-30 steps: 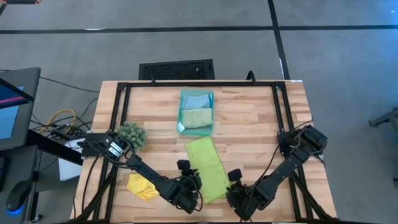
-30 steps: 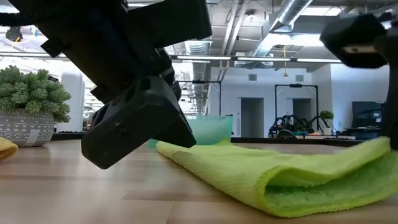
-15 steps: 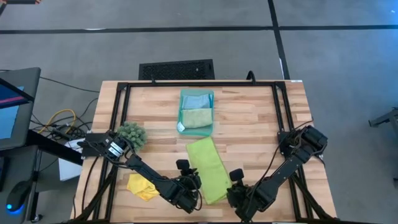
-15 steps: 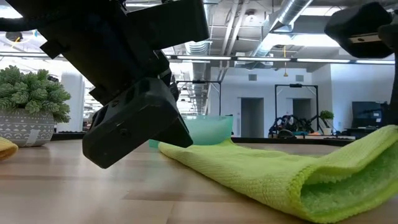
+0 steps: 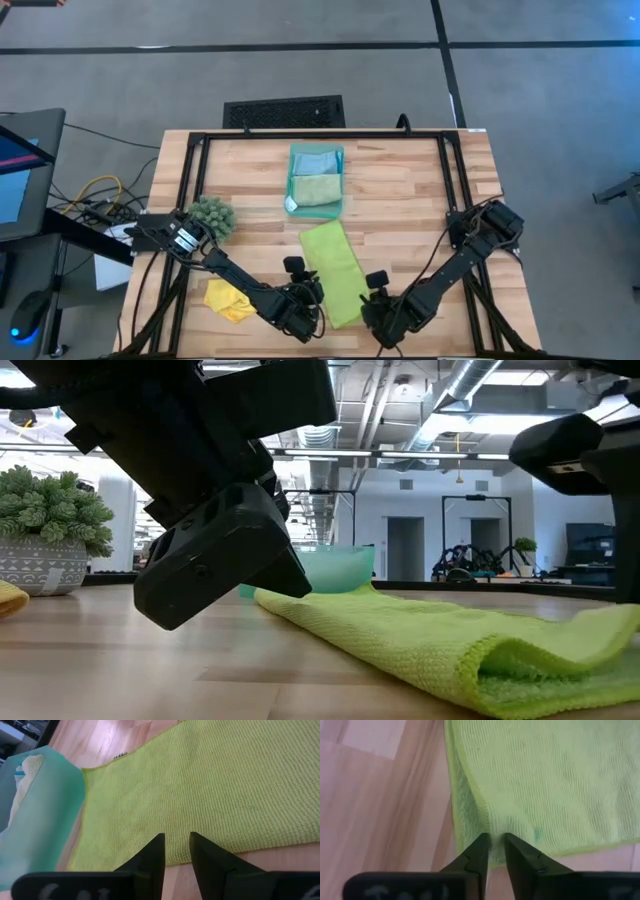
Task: Fold microfiber towels
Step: Fold the light green microfiber cloth
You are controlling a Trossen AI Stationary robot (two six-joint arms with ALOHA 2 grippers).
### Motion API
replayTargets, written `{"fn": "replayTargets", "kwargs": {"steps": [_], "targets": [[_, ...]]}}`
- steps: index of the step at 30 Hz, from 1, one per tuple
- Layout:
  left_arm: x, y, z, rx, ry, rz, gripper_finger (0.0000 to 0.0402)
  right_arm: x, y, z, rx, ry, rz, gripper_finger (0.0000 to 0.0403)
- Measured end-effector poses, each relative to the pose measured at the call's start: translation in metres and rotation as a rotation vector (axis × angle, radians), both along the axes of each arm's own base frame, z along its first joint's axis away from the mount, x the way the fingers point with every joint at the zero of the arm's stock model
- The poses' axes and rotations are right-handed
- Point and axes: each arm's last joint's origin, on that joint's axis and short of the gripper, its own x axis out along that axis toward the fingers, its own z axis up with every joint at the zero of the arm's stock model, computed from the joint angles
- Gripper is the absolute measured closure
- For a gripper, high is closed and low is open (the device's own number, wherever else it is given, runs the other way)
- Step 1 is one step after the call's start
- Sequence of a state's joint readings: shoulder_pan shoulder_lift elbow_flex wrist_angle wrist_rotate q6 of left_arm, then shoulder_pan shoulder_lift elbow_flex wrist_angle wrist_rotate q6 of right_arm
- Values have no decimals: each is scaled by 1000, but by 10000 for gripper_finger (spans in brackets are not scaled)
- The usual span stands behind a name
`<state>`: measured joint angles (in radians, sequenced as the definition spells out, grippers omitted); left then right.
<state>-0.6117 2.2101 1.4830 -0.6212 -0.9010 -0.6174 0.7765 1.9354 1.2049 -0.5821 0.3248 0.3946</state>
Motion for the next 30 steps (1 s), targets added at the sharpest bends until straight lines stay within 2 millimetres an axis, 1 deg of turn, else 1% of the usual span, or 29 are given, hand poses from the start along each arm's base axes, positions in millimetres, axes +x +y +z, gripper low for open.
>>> {"fn": "replayTargets", "kwargs": {"steps": [3, 6, 8, 12, 13, 17, 22, 25, 30], "targets": [[0, 0, 0, -4, 0, -1, 319, -1, -1, 0, -8, 11, -2, 303], [0, 0, 0, -4, 0, -1, 319, -1, -1, 0, -12, 10, -2, 306], [0, 0, 0, -4, 0, -1, 319, -1, -1, 0, -13, 10, -2, 322], [0, 0, 0, 0, -2, 1, 319, -1, -1, 0, -26, 2, 4, 382], [0, 0, 0, 7, -7, 2, 319, -1, -1, 0, -29, 1, 9, 391], [1, 1, 2, 53, -45, 19, 319, 0, -2, 3, -82, -27, 9, 385], [0, 2, 3, 85, -64, 32, 319, -1, 6, 22, -136, -32, -7, 397], [0, 3, 2, 87, -59, 33, 319, -3, 13, 27, -90, -19, -3, 392], [0, 3, 3, 85, -61, 35, 319, -7, 22, 24, -1, -7, 24, 369]]}}
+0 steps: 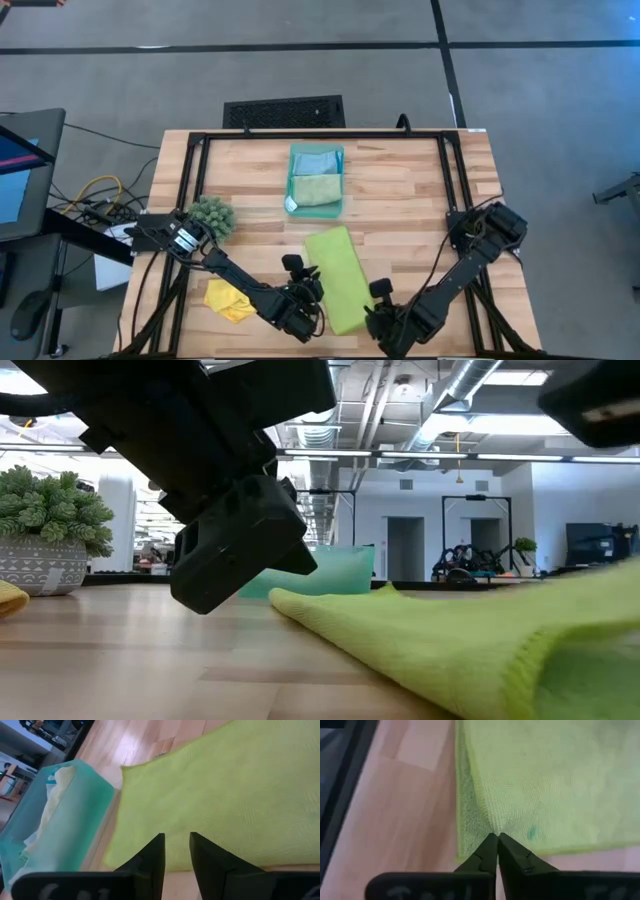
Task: Fold microfiber towels
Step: Fold the light green microfiber cloth
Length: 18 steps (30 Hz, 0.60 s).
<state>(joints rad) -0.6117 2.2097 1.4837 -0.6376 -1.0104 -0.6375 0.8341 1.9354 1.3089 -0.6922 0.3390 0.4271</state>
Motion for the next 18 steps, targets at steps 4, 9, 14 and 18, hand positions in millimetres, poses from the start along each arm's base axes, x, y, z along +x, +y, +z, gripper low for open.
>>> {"fn": "replayTargets", "kwargs": {"steps": [4, 9, 14, 18], "targets": [[0, 0, 0, -4, 0, 0, 319, -3, -1, -8, 20, 16, 8, 364], [0, 0, 1, -5, 0, 0, 319, -3, -2, -14, 53, 3, -7, 365], [-1, -1, 2, -7, 1, -3, 319, -3, -2, -22, 117, 12, 9, 352], [-5, -6, 6, -20, 3, -21, 319, -5, -6, -20, 107, 54, 42, 329]]}}
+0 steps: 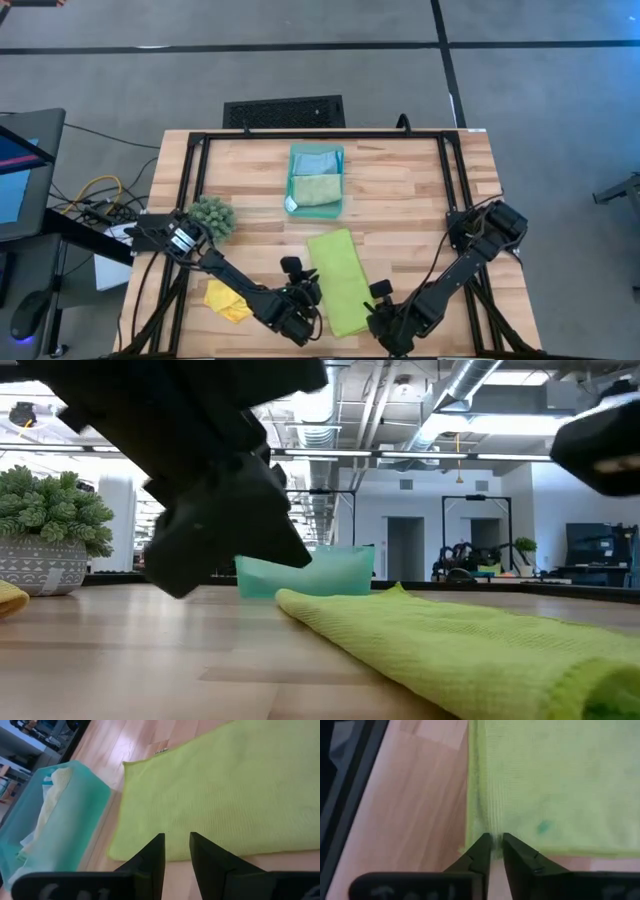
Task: Fold microfiber towels
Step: Fold the light green microfiber cloth
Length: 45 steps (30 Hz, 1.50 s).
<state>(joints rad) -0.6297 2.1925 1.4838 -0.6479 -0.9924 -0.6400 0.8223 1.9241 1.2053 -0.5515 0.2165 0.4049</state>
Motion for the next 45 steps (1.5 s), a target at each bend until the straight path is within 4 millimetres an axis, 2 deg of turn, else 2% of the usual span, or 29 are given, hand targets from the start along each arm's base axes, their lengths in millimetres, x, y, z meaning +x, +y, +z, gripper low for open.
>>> {"fn": "replayTargets", "kwargs": {"steps": [6, 10, 14, 18, 21, 23, 29, 34, 38, 41, 45], "targets": [[-4, -8, 4, -19, 7, -40, 321, -10, 8, 20, 1, -86, 90, 304], [0, -13, 3, -96, 64, -122, 335, -11, 14, 24, -46, -209, 131, 300], [12, -23, 5, -154, 57, -267, 357, -5, 4, 6, 1, -275, 157, 303], [21, -37, 7, -290, 81, -504, 378, 0, -9, -12, 144, -272, 173, 306], [25, -42, 3, -371, 89, -617, 392, 4, -12, -15, 280, -262, 200, 305], [25, -42, -2, -376, 116, -634, 398, 6, -15, -15, 307, -235, 187, 305], [34, -40, -9, -346, 49, -623, 400, 0, -19, -18, 284, -160, 153, 305], [44, -39, 3, -352, -68, -634, 401, -13, -19, 8, 282, -169, 155, 310], [51, -34, -14, -424, -37, -672, 401, -26, -15, 25, 206, -285, 122, 318], [55, -31, -21, -478, -15, -721, 401, -31, -13, 24, 131, -351, 103, 321], [53, -35, -19, -482, 6, -771, 401, -30, -20, 5, 76, -321, 82, 322]]}}
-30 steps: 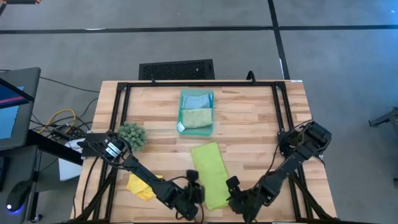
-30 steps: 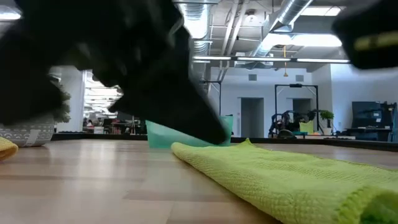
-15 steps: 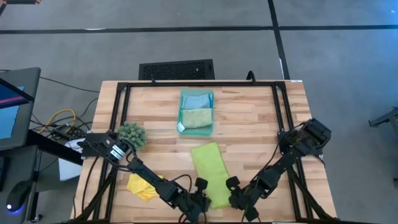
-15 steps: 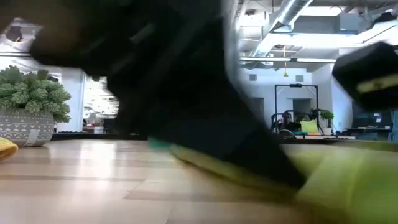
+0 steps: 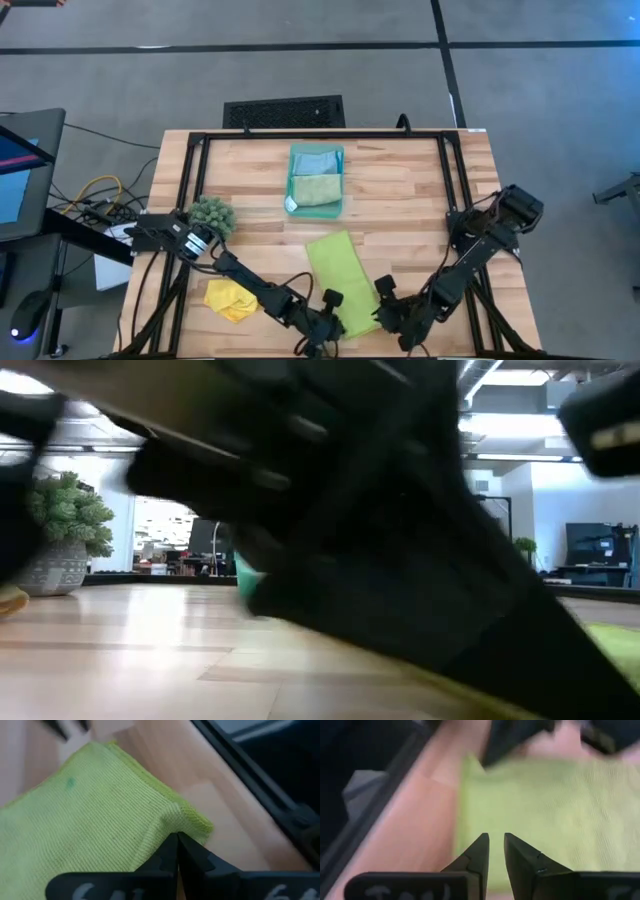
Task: Fold microfiber towels
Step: Fold the light green microfiber cloth
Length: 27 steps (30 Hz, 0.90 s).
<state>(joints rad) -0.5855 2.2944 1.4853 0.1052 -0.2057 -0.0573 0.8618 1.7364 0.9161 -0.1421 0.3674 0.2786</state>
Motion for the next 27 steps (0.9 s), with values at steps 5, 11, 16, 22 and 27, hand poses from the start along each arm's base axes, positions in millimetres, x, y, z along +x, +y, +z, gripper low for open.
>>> {"fn": "replayTargets", "kwargs": {"steps": [5, 11, 16, 22, 27], "targets": [[-15, -15, 21, 60, -35, -51, 401, 12, -7, -21, 1, 45, -69, 322], [-30, -25, 35, 228, -115, 52, 401, 24, -14, -31, 76, 148, -50, 321], [-28, -25, 34, 217, -128, 64, 401, 27, -16, -24, 110, 133, -61, 321], [-10, -14, 28, 50, -116, -12, 363, 27, -17, -25, 99, 135, -68, 321], [-3, -8, 6, -24, -39, -29, 317, 27, -17, -25, 100, 131, -70, 321]]}}
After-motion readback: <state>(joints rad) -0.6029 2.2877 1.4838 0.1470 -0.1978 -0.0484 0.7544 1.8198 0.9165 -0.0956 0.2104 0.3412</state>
